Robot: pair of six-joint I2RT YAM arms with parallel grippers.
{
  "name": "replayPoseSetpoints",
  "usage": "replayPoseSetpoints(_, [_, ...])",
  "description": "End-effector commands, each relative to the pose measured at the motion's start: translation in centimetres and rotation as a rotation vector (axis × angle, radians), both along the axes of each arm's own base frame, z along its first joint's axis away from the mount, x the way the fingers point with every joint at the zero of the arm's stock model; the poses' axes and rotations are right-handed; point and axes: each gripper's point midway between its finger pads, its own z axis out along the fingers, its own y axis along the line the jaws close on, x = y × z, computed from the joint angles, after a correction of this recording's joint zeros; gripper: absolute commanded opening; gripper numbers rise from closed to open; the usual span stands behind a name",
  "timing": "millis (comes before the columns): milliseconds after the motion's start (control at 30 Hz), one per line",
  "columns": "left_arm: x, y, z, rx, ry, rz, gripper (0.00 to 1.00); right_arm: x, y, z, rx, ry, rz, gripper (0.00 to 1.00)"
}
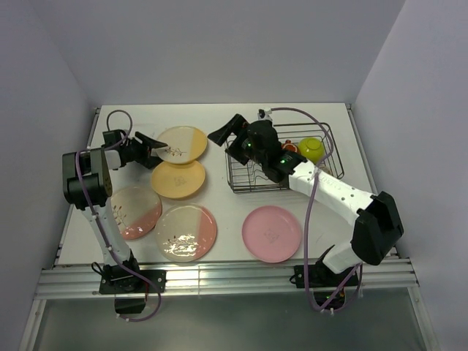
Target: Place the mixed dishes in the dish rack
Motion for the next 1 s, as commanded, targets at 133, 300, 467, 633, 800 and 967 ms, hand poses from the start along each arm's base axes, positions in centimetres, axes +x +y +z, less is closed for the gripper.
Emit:
replayPoseSetpoints(133, [1.2, -0.1, -1.6, -0.066, -0.035, 0.033, 0.65, 0.1, -2.4, 2.8, 0.05, -0.066, -0.059, 0.96])
replayPoseSetpoints(300, [1.9, -0.3, -1.3, -0.106, -0.074, 0.041, 0.52, -0.1, -2.8, 3.0, 0.052, -0.072, -0.059, 0.96])
replayPoseSetpoints(467, [2.7, -0.5, -1.0, -0.188, -0.084, 0.058, 0.22, -0.3, -2.9, 2.3, 0.028, -0.05, -0.056, 0.96])
replayPoseSetpoints(633, [3.2, -0.6, 1.1, -0.211, -0.121, 0.053, 0.0, -0.3, -2.5, 2.5, 0.013, -0.041, -0.035, 0.96])
replayPoseSetpoints(800, [4.0, -0.5, 4.8, -0.221, -0.182, 0.035, 0.0, -0.4, -2.4, 2.7, -0.001, -0.042, -0.021, 0.96])
replayPoseSetpoints(967, [4.6, -0.6, 9.2, -0.231, -0.258, 0.017, 0.0, -0.7, -2.5, 3.0, -0.019, -0.046, -0.006, 0.96])
